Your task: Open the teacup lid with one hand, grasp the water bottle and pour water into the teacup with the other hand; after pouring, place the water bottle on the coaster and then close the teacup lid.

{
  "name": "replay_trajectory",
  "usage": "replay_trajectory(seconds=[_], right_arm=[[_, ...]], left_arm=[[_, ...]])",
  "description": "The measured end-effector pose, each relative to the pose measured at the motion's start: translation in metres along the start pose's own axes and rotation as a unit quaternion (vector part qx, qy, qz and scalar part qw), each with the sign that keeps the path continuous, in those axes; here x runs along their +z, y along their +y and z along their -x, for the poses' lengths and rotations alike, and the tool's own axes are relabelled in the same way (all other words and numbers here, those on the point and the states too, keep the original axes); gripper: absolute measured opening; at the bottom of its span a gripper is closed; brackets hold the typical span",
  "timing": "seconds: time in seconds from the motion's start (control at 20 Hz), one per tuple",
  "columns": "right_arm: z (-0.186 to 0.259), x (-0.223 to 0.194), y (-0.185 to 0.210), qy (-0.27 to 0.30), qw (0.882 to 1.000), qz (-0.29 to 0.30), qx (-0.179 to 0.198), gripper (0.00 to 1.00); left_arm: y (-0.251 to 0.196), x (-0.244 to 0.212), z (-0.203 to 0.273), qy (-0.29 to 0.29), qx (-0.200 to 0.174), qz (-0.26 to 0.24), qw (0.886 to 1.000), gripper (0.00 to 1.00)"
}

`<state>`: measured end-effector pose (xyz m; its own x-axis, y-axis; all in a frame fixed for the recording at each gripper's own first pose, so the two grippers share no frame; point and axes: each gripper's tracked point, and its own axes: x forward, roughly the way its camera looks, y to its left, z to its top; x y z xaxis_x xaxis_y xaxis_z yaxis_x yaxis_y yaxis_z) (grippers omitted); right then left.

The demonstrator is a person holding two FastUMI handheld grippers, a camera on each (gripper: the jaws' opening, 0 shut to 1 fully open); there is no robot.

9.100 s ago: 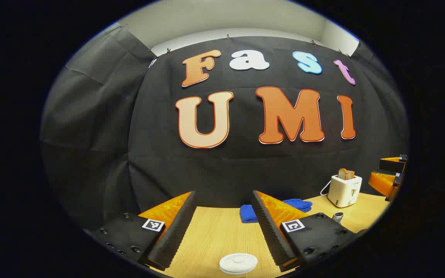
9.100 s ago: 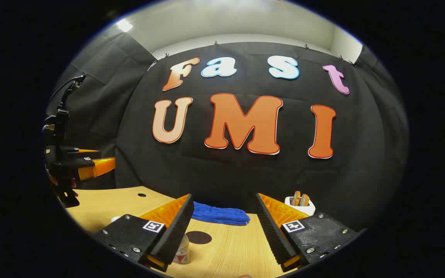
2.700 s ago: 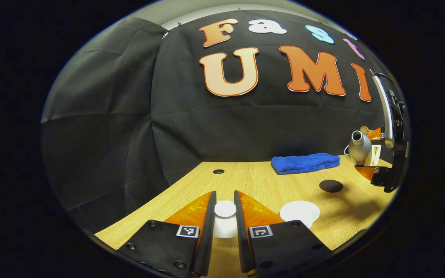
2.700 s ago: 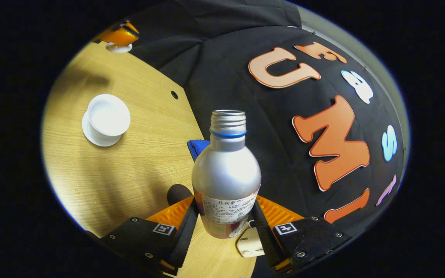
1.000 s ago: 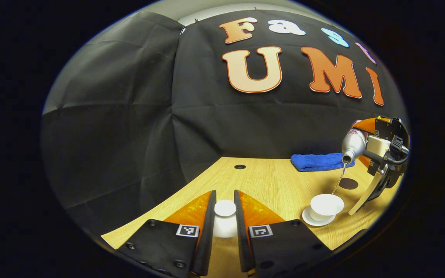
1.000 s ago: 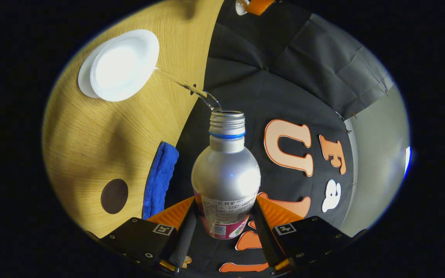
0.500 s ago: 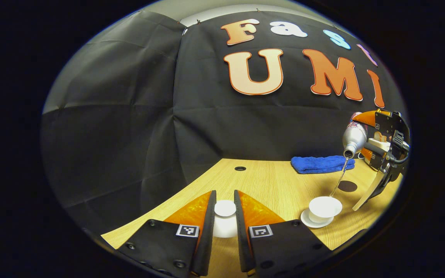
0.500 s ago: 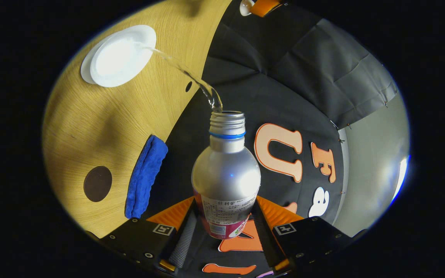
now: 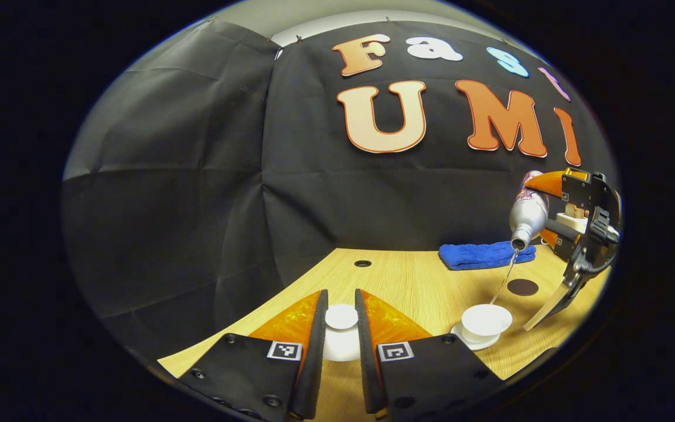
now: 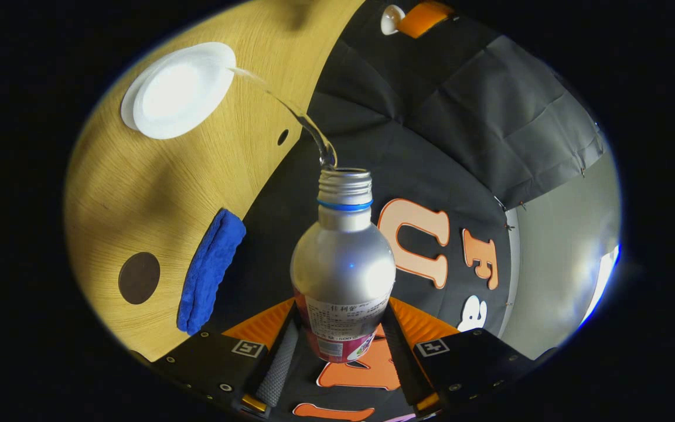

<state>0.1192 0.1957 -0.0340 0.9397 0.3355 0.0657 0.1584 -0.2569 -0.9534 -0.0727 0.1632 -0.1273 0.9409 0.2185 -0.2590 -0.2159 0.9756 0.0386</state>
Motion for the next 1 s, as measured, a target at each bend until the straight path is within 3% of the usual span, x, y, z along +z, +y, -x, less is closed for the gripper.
replay_trajectory(seconds=[0.45, 1.0], right_arm=[[0.003, 0.019, -0.005, -0.031, 0.999, 0.023, -0.007, 0.75], [0.007, 0.034, 0.02, -0.044, 0.999, 0.02, 0.014, 0.79]], left_arm=[[0.002, 0.002, 0.007, -0.003, 0.001, -0.001, 1.0, 0.33], [-0.002, -0.006, 0.009, 0.001, -0.002, 0.003, 1.0, 0.33]])
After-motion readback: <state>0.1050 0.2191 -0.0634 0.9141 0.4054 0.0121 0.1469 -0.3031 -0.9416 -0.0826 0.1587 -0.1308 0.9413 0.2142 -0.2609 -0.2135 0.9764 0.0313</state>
